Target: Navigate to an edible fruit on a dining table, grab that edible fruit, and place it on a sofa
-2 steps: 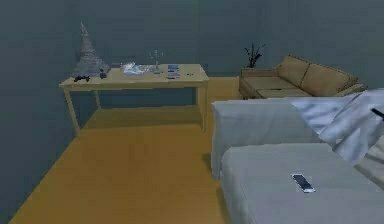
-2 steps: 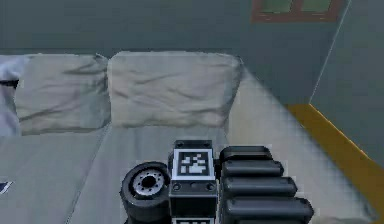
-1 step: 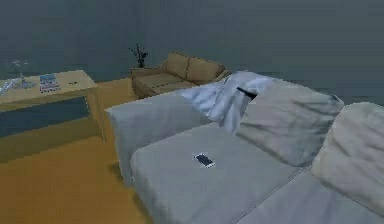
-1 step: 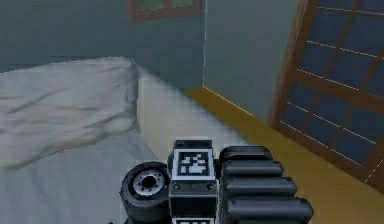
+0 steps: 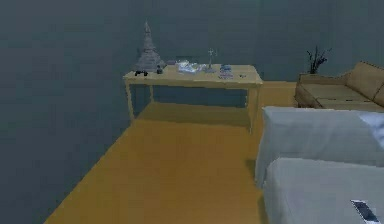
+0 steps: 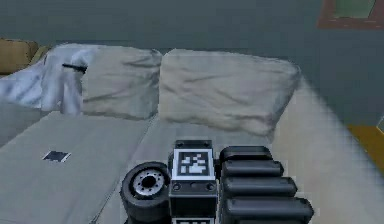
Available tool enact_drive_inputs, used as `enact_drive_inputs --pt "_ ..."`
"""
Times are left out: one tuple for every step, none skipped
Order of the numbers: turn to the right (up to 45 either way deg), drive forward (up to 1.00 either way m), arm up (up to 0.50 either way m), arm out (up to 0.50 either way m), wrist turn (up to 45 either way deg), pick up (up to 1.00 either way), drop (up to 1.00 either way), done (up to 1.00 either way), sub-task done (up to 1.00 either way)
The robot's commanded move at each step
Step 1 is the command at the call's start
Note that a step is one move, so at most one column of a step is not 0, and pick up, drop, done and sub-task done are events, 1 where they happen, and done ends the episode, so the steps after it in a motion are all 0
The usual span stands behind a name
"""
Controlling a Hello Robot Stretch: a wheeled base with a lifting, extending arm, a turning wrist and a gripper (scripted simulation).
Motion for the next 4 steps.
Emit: enact_drive_inputs --pt "-45.0 0.0 0.0 0.0 0.0 0.0 0.0 0.0 0.0" --pt "-3.0 0.0 0.0 0.0 0.0 0.0 0.0 0.0 0.0" --pt "-45.0 0.0 0.0 0.0 0.0 0.0 0.0 0.0 0.0" --pt "-45.0 0.0 0.0 0.0 0.0 0.0 0.0 0.0 0.0"
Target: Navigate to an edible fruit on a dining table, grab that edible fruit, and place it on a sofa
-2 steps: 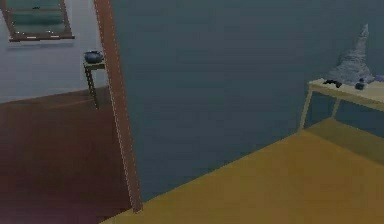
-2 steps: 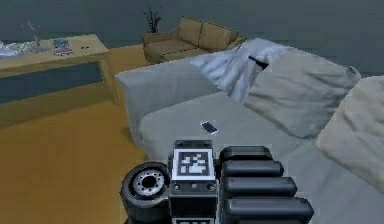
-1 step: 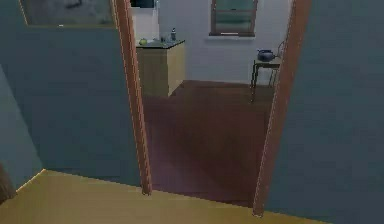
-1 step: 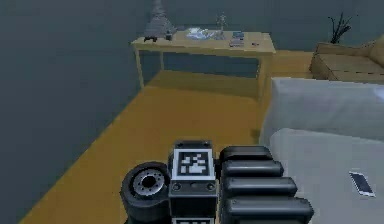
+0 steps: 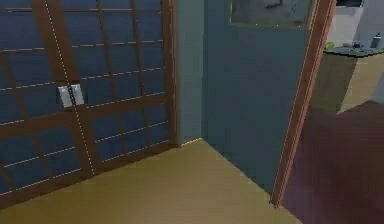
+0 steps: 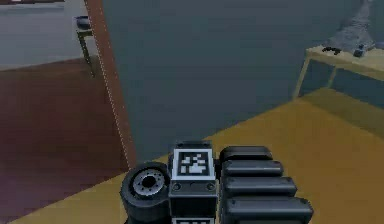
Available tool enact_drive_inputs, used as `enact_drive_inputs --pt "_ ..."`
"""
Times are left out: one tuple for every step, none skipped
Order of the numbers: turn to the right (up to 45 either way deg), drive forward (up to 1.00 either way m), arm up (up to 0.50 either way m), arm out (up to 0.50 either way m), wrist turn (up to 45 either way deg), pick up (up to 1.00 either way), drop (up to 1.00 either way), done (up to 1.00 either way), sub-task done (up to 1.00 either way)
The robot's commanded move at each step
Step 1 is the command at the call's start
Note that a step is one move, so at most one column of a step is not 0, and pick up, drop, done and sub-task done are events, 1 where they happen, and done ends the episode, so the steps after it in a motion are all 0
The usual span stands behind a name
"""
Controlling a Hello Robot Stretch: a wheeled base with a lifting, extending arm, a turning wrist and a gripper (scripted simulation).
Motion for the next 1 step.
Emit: enact_drive_inputs --pt "-36.0 0.0 0.0 0.0 0.0 0.0 0.0 0.0 0.0"
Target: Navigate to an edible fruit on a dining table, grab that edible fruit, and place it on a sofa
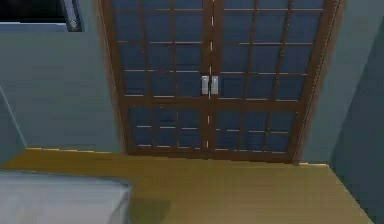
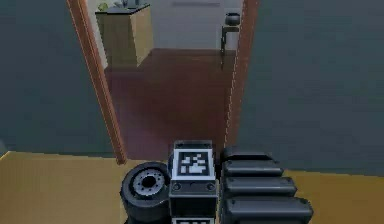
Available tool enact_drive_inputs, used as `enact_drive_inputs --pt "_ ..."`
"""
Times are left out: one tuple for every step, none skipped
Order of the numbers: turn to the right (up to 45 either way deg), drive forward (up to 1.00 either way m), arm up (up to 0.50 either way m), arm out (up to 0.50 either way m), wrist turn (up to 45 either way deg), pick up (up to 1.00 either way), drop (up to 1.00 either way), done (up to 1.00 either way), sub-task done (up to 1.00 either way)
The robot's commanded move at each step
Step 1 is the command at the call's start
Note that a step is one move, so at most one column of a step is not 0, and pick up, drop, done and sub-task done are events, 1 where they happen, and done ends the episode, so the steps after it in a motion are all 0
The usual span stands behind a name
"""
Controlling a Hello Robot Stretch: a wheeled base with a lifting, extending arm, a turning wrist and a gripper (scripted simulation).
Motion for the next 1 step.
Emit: enact_drive_inputs --pt "0.0 0.65 0.0 0.0 0.0 0.0 0.0 0.0 0.0"
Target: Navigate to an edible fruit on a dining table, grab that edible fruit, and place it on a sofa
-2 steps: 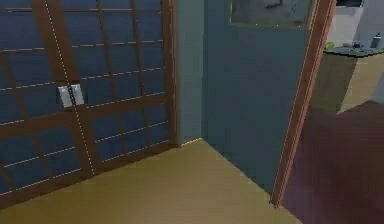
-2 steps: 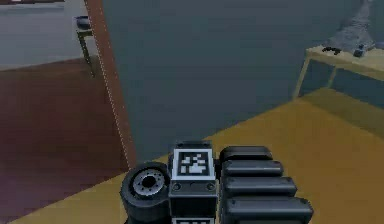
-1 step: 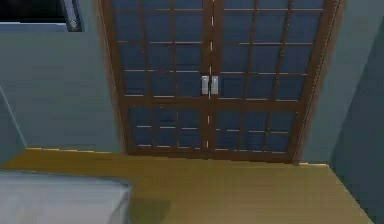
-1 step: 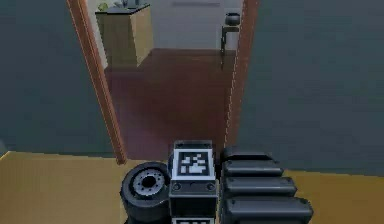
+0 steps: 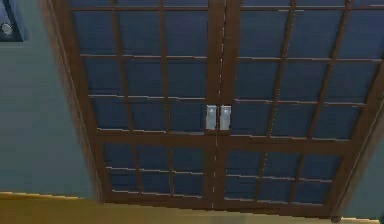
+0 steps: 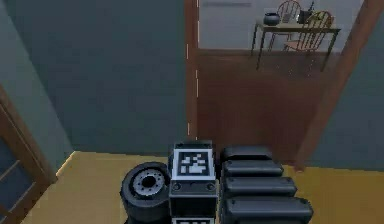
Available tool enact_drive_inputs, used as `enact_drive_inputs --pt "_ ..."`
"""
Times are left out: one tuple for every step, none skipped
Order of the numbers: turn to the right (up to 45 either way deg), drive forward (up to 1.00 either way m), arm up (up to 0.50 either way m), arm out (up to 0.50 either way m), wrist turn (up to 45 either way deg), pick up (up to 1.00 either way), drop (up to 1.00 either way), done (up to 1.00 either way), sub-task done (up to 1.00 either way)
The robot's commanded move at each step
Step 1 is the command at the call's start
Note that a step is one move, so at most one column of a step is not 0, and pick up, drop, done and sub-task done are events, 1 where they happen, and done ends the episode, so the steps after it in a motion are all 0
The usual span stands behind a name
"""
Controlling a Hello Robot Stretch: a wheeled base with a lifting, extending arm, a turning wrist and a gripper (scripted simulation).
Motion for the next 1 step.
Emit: enact_drive_inputs --pt "-45.0 0.0 0.0 0.0 0.0 0.0 0.0 0.0 0.0"
